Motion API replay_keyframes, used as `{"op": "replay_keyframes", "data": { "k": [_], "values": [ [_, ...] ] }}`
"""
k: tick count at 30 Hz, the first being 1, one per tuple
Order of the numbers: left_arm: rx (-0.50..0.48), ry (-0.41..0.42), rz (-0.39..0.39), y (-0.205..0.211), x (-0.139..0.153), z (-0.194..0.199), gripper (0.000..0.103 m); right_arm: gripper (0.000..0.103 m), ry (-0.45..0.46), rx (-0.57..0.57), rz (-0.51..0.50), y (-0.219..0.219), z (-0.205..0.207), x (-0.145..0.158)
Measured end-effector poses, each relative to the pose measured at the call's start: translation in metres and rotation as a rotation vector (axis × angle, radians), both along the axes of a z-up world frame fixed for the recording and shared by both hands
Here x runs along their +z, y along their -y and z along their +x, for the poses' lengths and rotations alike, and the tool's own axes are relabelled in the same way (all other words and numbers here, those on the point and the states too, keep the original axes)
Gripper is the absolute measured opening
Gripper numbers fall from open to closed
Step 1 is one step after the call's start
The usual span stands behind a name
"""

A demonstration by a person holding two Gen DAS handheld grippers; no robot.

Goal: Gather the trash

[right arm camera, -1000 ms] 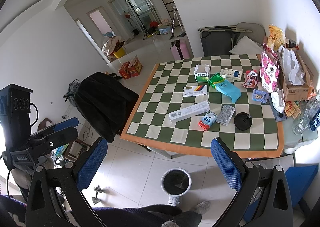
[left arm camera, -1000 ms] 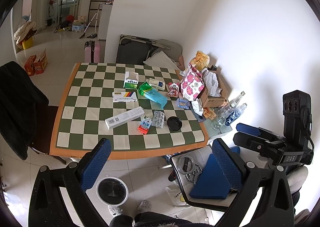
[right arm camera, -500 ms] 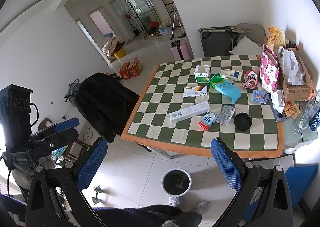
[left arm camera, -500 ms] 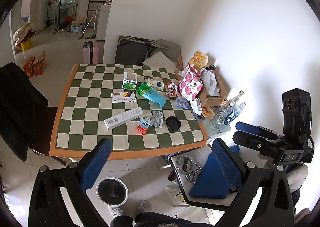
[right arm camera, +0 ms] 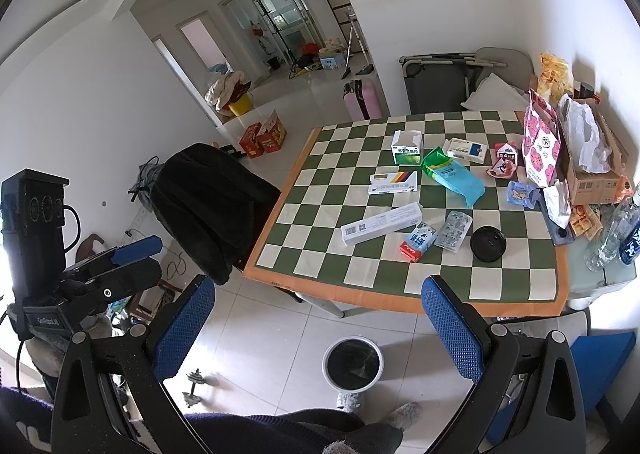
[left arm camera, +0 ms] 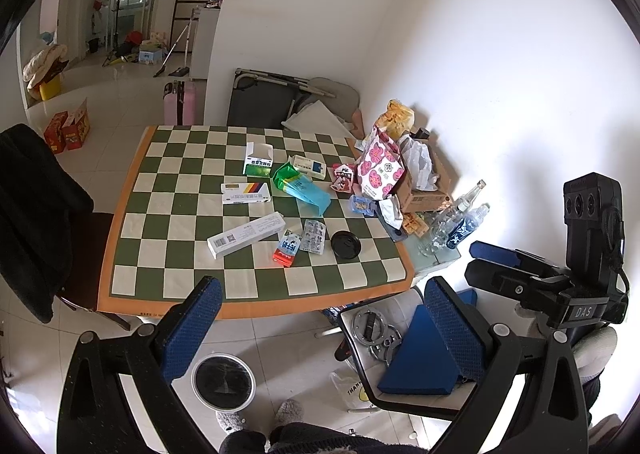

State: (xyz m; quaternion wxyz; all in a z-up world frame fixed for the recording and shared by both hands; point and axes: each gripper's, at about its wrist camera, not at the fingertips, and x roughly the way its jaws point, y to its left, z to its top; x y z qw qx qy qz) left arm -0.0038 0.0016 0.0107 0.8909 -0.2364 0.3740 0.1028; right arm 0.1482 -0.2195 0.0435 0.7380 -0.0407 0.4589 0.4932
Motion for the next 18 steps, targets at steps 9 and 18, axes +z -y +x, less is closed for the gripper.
{"op": "replay_keyframes", "data": {
  "k": [9, 18],
  "values": [
    [0.164, -0.136, 0.299, -0.005, -0.007, 0.029, 0.103, 0.103, 0.014, -0.150, -0.031, -0.014, 0.004, -0.010],
    [0.051, -0.424, 0.460, -0.047, -0.132, 0.131, 0.103, 0.103, -0.083, -0.413, -0.242, -0.041, 0.078, -0.119]
  ]
}}
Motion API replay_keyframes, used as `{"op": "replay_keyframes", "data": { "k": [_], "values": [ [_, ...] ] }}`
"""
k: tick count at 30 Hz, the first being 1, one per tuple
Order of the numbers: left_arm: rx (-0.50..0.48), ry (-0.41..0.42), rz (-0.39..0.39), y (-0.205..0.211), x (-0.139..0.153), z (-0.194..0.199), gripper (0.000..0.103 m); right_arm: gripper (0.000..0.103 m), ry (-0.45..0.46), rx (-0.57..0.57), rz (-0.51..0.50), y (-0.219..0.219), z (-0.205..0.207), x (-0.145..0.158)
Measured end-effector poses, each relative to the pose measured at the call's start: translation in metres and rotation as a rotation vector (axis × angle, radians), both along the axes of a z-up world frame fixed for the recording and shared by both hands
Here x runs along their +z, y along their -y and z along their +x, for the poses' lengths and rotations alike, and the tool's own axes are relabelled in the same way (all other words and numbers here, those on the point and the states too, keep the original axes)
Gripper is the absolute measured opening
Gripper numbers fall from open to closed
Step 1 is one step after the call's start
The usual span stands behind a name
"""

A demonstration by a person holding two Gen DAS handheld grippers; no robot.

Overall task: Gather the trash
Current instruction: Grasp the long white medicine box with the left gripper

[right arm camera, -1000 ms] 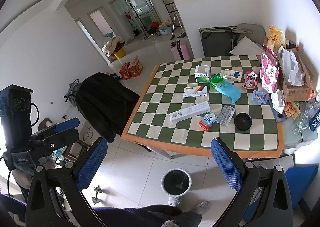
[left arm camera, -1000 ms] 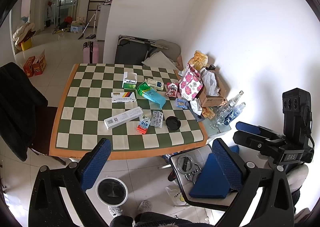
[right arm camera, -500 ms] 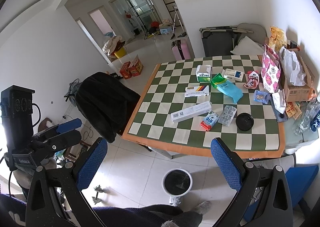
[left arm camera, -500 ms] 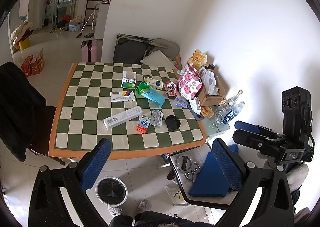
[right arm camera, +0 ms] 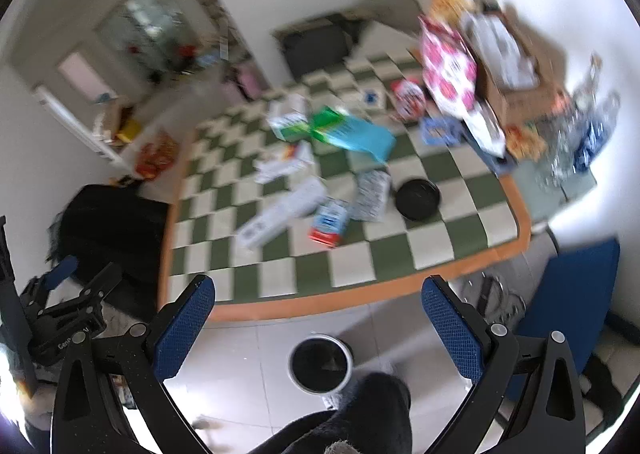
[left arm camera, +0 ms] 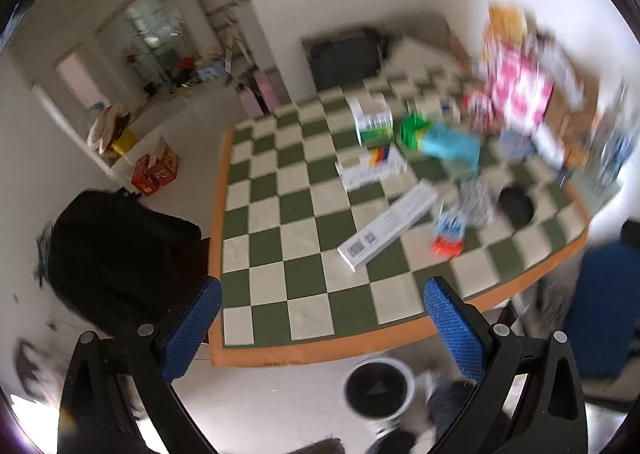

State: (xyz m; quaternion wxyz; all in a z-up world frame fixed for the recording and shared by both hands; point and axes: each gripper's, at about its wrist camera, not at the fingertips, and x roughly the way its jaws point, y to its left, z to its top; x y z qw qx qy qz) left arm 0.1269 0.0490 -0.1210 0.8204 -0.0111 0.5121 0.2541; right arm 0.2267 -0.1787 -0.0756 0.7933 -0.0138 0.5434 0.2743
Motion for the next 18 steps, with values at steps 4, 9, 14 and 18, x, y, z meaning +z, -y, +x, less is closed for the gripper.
{"op": "replay_keyframes", "data": {
  "k": [4, 9, 14, 18],
  "values": [
    [-0.070, -0.142, -0.006, -0.021, -0.061, 0.063, 0.103, 0.103, -0.067, -0.076, -0.095, -0.004, 0.061, -0.068],
    [-0.169, -0.340, -0.005, -0.034, -0.131, 0.139, 0.093, 0.103, -0.144, -0.105, -0.224, -0.018, 0.148, -0.156],
    [-0.331, -0.514, -0.026, -0.035, -0.199, 0.201, 0.090, 0.103, -0.252, -0.078, -0.305, -0.038, 0.219, -0.234],
    [-0.439, -0.619, -0.039, -0.031, -0.237, 0.221, 0.090, 0.103, -0.282, -0.041, -0.356, -0.056, 0.246, -0.272]
  ]
}}
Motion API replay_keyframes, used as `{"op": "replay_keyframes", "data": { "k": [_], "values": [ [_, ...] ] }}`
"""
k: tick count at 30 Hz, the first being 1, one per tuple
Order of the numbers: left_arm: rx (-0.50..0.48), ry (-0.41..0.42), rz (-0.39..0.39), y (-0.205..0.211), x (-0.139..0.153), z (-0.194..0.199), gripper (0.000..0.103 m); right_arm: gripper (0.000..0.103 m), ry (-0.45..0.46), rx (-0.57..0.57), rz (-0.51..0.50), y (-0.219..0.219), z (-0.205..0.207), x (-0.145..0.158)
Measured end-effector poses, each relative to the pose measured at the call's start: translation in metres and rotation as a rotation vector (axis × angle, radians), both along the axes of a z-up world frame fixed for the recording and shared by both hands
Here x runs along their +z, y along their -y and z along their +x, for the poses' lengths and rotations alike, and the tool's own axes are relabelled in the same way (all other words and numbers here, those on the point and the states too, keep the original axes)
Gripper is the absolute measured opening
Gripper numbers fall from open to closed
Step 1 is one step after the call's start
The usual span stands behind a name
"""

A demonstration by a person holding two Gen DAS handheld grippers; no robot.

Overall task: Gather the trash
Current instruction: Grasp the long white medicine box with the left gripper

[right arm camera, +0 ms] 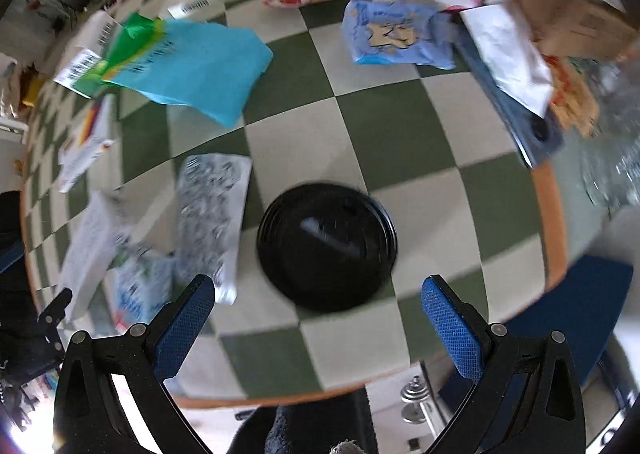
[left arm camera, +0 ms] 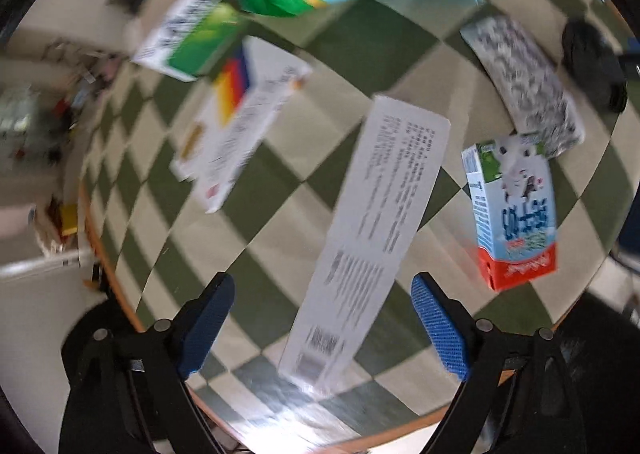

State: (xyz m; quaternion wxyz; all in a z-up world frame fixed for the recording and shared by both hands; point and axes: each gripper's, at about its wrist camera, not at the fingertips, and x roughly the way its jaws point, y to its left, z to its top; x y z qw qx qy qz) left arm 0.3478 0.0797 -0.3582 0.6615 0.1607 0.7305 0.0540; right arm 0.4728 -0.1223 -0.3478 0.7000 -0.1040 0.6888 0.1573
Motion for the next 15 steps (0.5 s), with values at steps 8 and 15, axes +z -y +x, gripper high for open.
{"op": "replay_keyframes", "data": {
  "k": [8, 15],
  "values": [
    [0.062, -0.052, -0.064, -0.013, -0.026, 0.006, 0.050, 0.103, -0.066, 0.035, -0.074, -0.016, 0.013, -0.054],
    [0.096, -0.023, -0.057, -0.010, -0.020, -0.003, 0.050, 0.090, -0.033, 0.040, -0.103, -0.020, 0.012, -0.071]
  ]
}}
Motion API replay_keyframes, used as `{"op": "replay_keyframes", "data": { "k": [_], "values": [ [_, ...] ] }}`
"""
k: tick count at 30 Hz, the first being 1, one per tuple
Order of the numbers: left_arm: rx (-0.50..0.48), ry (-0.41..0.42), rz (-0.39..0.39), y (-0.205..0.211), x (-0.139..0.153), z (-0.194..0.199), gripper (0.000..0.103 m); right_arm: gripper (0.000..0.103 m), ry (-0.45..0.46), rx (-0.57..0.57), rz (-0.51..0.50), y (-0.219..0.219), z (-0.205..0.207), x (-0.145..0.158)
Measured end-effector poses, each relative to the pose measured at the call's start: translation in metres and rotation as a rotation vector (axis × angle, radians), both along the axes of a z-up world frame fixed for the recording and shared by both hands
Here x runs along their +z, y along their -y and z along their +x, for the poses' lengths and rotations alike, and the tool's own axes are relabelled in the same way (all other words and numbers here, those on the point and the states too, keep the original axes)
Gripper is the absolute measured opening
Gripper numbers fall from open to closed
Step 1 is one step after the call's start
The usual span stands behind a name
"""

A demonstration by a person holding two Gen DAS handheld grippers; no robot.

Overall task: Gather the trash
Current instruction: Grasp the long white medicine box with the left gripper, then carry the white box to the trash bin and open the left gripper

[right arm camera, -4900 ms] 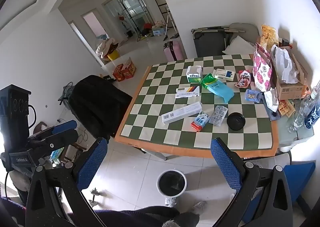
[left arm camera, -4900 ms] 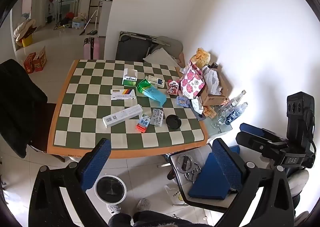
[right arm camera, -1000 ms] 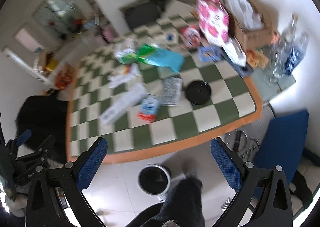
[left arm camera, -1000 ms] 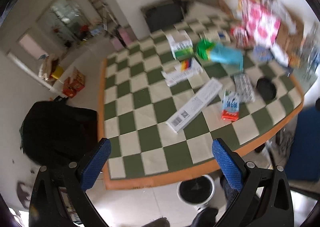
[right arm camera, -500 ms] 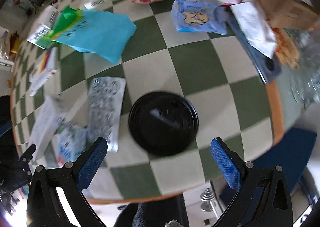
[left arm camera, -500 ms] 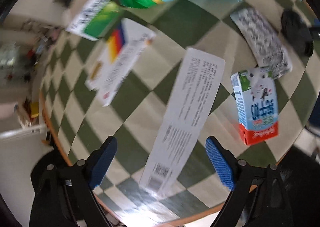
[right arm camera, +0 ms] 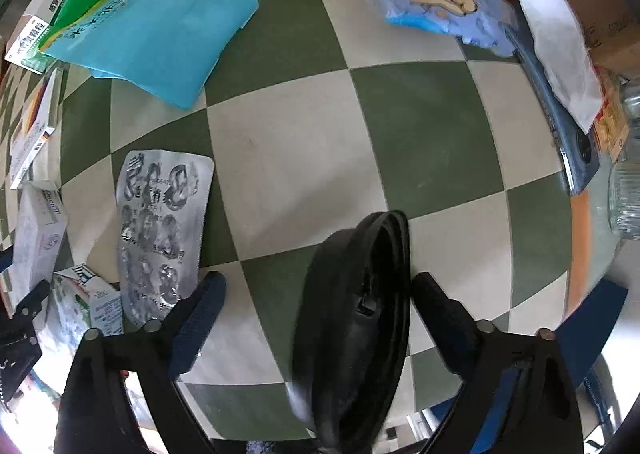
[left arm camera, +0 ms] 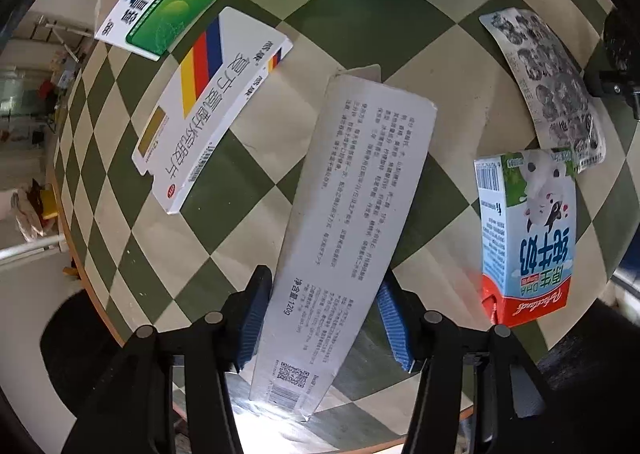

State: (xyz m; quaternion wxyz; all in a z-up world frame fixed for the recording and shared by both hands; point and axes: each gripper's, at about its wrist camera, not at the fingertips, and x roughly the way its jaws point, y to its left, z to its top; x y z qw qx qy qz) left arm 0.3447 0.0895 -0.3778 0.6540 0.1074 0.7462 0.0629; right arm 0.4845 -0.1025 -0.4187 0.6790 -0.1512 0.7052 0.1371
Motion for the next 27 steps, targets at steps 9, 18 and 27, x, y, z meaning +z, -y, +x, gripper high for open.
{"op": "replay_keyframes", "data": {
  "k": [9, 18, 27],
  "values": [
    [0.115, 0.068, 0.010, 0.002, 0.031, -0.015, 0.049, 0.025, 0.044, 0.011, 0.027, -0.007, -0.015, 0.007],
    [0.322, 0.139, 0.027, -0.007, 0.055, -0.026, 0.049, 0.013, -0.003, -0.065, 0.217, 0.006, -0.018, 0.041],
    [0.583, 0.267, -0.066, -0.017, 0.090, -0.070, 0.049, 0.013, -0.031, -0.027, 0.350, 0.010, -0.032, 0.102]
  ]
}}
